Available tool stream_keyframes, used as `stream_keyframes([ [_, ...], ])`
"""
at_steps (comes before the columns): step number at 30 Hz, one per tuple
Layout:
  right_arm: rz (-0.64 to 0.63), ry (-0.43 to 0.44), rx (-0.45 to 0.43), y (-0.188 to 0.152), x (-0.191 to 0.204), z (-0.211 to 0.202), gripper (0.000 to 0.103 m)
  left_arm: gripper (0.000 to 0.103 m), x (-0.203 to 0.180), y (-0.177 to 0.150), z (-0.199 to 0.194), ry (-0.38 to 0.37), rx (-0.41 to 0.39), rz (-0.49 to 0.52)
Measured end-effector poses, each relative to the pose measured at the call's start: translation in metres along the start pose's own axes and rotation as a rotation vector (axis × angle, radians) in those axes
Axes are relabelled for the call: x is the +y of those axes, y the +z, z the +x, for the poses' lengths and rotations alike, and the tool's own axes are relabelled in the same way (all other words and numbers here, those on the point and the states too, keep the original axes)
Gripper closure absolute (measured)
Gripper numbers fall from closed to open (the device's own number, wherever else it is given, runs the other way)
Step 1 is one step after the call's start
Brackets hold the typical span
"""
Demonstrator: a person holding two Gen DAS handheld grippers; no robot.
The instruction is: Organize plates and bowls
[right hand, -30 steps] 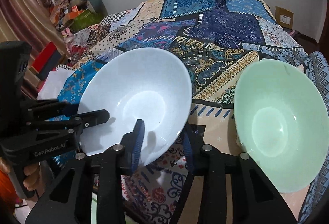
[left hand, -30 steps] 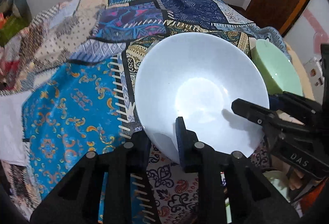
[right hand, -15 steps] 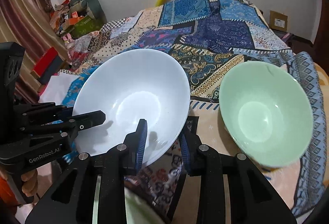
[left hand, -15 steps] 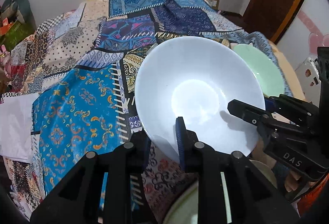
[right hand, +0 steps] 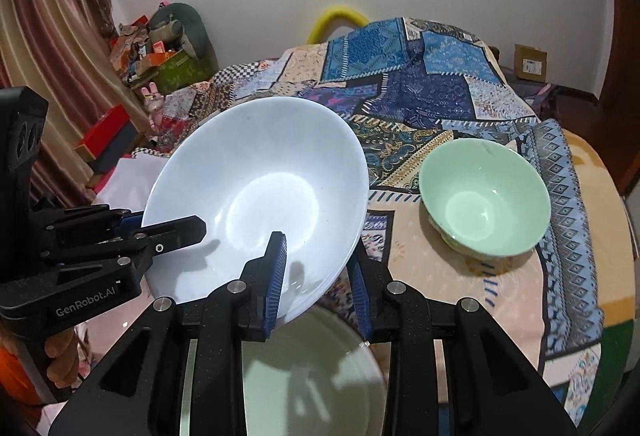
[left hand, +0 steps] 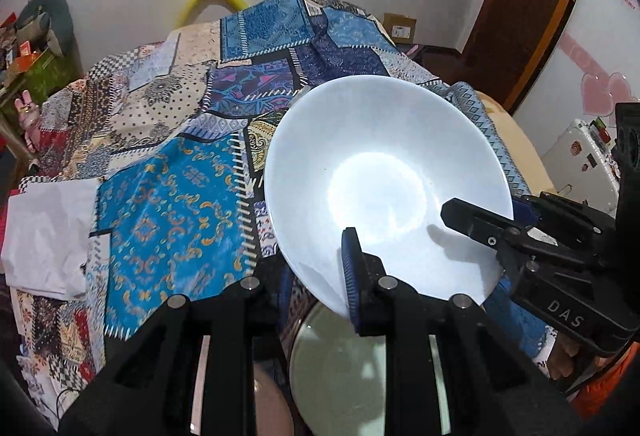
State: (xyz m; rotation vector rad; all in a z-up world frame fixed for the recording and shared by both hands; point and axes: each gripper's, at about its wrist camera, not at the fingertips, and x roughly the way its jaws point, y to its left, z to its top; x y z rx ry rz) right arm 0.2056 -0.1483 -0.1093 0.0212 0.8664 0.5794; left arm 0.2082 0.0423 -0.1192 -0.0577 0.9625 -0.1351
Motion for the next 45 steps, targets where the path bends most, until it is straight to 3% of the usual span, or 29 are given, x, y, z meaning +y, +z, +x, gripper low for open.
stream_keyframes([
  [20,-0.068,0.064,-0.041,-0.032,0.051,-0.035,0.075,0.081,0.018,-0.069,-0.073,0.042,-0.039,-0.080],
  [45,-0.137,0.207,0.113,-0.064,0.128,0.039,0.075,0.081,0.112,-0.144,-0.062,0.112,0.061,-0.272],
])
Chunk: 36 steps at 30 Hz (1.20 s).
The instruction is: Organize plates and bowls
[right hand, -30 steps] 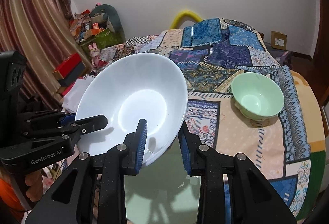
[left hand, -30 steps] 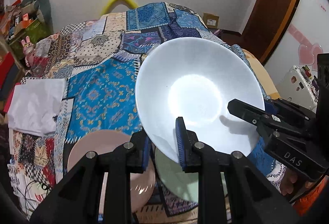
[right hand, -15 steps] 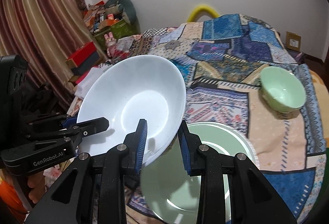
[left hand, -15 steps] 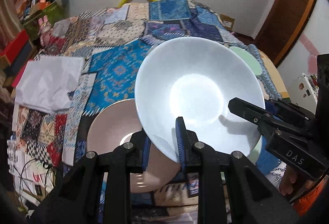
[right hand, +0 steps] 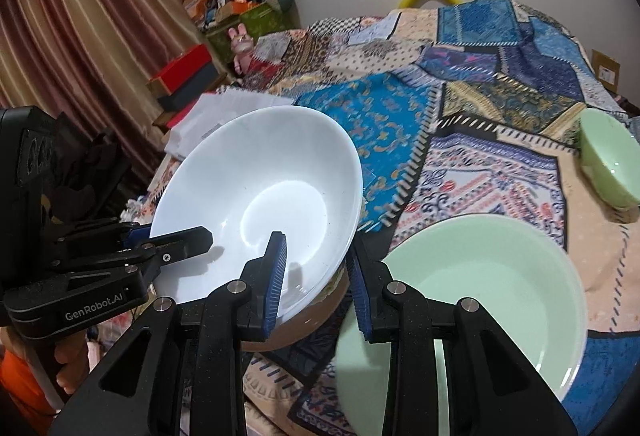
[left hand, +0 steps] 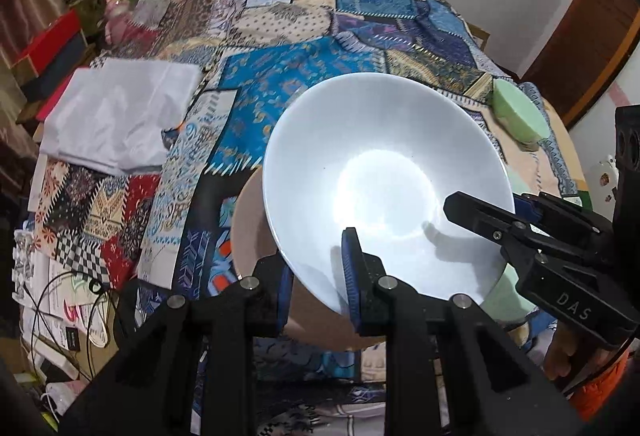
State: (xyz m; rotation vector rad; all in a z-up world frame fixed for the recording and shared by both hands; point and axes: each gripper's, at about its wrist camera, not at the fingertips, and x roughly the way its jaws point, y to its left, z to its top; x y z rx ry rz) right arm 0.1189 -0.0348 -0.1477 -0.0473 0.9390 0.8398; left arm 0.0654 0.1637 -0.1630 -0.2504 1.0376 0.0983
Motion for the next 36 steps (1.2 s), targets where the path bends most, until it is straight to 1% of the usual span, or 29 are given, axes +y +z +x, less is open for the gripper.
stream_keyframes([
  [11,-0.019,0.001,0.080,-0.013,0.013,0.026,0.075,0.081,0.021,-0.017,0.022,-0.020,0.062,-0.040],
  [16,-0.021,0.004,0.105,-0.015,0.012,0.033,0.075,0.081,0.027,-0.020,0.026,-0.035,0.065,-0.050],
  [19,-0.015,0.015,0.119,-0.017,0.010,0.036,0.075,0.081,0.027,-0.019,0.027,-0.027,0.058,-0.045],
  [31,-0.017,0.039,0.120,-0.015,0.009,0.028,0.073,0.081,0.024,-0.019,0.030,0.015,0.062,-0.024],
  [36,-0.019,0.019,0.109,-0.015,0.006,0.022,0.072,0.081,0.021,-0.019,0.033,0.034,0.073,-0.003],
])
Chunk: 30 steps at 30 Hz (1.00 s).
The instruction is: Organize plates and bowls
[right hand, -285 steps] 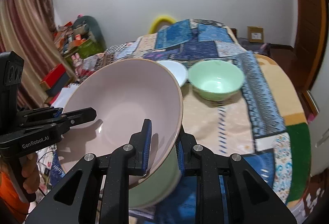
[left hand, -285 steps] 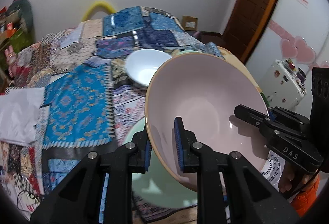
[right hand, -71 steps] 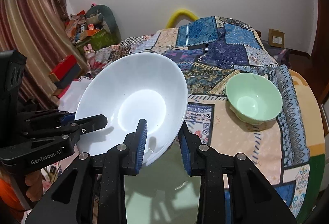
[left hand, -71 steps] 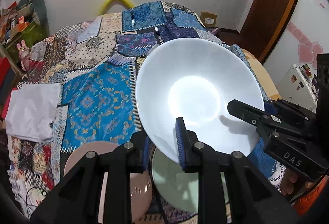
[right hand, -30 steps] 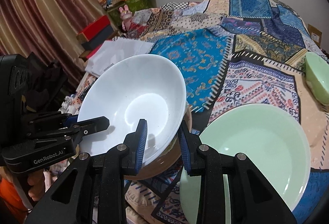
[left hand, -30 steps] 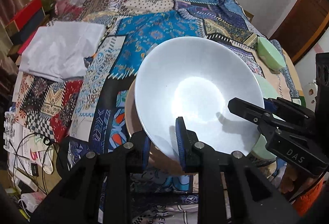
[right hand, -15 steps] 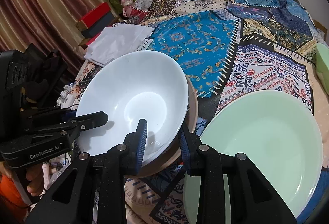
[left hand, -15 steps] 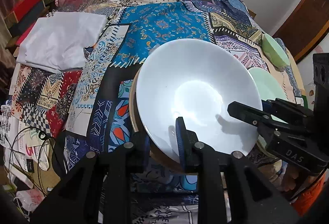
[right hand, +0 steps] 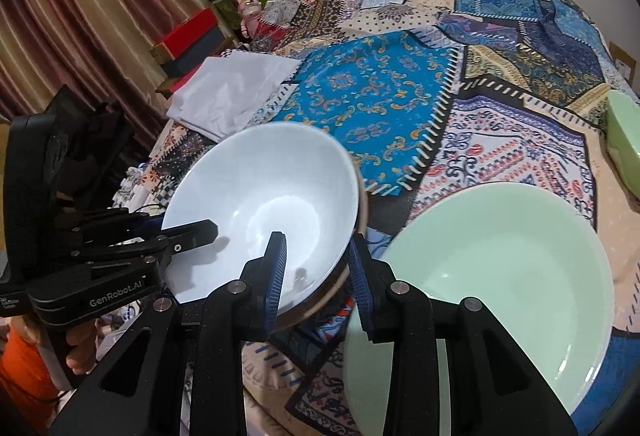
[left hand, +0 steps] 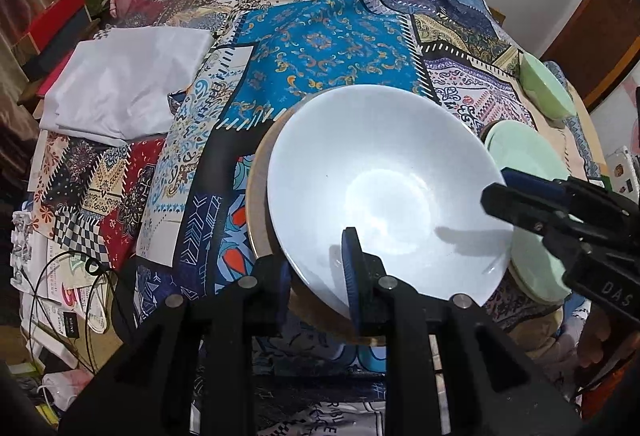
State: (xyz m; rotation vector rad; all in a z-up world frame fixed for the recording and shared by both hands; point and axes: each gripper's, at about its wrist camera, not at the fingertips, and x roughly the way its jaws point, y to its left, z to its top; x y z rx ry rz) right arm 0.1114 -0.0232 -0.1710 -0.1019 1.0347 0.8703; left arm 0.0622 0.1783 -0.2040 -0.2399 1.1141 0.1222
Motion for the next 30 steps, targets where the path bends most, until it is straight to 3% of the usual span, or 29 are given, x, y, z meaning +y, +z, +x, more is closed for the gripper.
stream_keyframes([
  [8,-0.017,-0.013,-0.042,-0.001,-0.004,-0.013,0.072,0.080,-0.005,0.006,-0.001,0.015,0.033,0.021],
  [18,-0.022,-0.032,-0.116,-0.001,-0.015,-0.043,0.072,0.070,-0.007,0.014,-0.007,0.018,0.071,0.002],
  [30,-0.009,-0.106,-0.230,-0.004,-0.042,-0.094,0.055,0.051,-0.015,0.021,-0.032,0.065,0.021,0.004],
])
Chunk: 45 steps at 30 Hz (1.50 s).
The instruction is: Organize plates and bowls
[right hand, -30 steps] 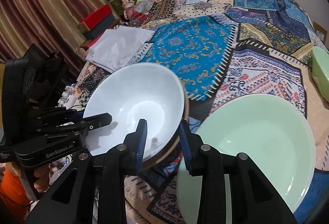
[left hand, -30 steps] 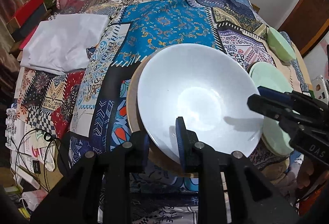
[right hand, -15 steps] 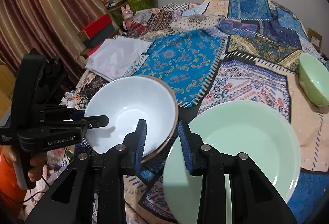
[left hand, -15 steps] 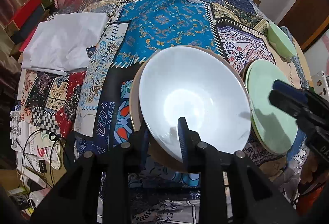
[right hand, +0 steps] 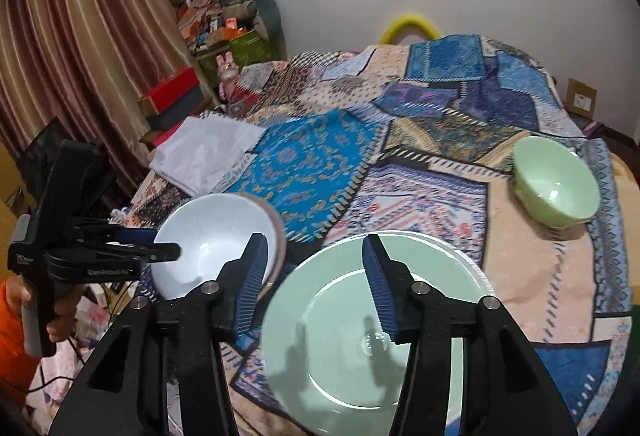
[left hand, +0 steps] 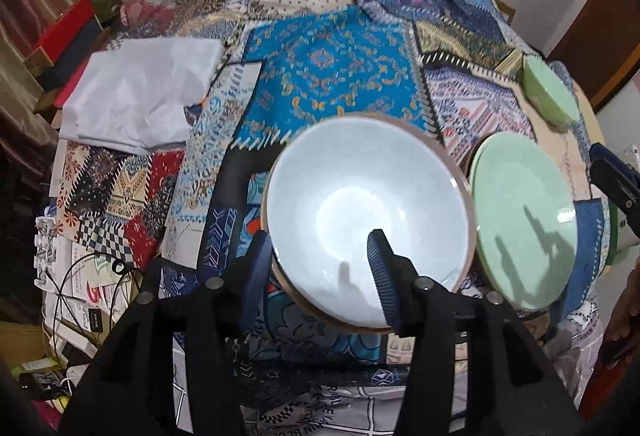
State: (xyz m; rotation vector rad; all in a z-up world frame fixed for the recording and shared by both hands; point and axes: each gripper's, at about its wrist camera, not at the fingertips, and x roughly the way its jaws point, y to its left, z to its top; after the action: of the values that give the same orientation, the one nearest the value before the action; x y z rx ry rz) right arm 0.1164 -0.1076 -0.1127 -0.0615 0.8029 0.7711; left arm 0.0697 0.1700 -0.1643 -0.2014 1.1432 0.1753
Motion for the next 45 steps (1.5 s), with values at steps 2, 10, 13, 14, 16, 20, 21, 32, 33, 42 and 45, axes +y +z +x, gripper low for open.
stream_keyframes([
  [2,0.011,-0.013,-0.012,0.001,-0.007,-0.005,0.049,0.049,-0.005,0.004,-0.007,0.009,-0.026,0.006],
  [10,0.042,-0.094,-0.063,0.005,-0.039,-0.035,0.036,0.044,-0.045,0.025,-0.041,-0.036,-0.162,0.034],
  [13,0.070,-0.121,-0.091,0.006,-0.053,-0.048,0.026,0.041,-0.069,0.035,-0.052,-0.058,-0.215,0.066],
  [14,0.081,-0.125,-0.098,0.007,-0.058,-0.052,0.025,0.040,-0.075,0.038,-0.055,-0.065,-0.228,0.075],
  [16,0.105,-0.132,-0.113,0.008,-0.069,-0.061,0.022,0.039,-0.093,0.045,-0.059,-0.087,-0.253,0.099],
  [20,0.136,-0.169,-0.133,0.011,-0.089,-0.074,0.019,0.039,-0.126,0.057,-0.062,-0.128,-0.284,0.141],
  [21,0.138,-0.182,-0.135,0.011,-0.094,-0.077,0.019,0.039,-0.134,0.060,-0.062,-0.137,-0.290,0.150],
  [32,0.094,-0.368,-0.125,0.021,-0.138,-0.081,0.015,0.037,-0.218,0.098,-0.028,-0.215,-0.275,0.227],
  [33,0.102,-0.366,-0.122,0.021,-0.143,-0.079,0.015,0.037,-0.224,0.101,-0.024,-0.220,-0.270,0.231],
  [42,0.199,-0.351,-0.082,0.028,-0.196,-0.054,0.015,0.037,-0.280,0.135,0.022,-0.231,-0.246,0.295],
  [45,0.217,-0.350,-0.070,0.031,-0.210,-0.046,0.016,0.037,-0.291,0.147,0.040,-0.237,-0.232,0.296],
])
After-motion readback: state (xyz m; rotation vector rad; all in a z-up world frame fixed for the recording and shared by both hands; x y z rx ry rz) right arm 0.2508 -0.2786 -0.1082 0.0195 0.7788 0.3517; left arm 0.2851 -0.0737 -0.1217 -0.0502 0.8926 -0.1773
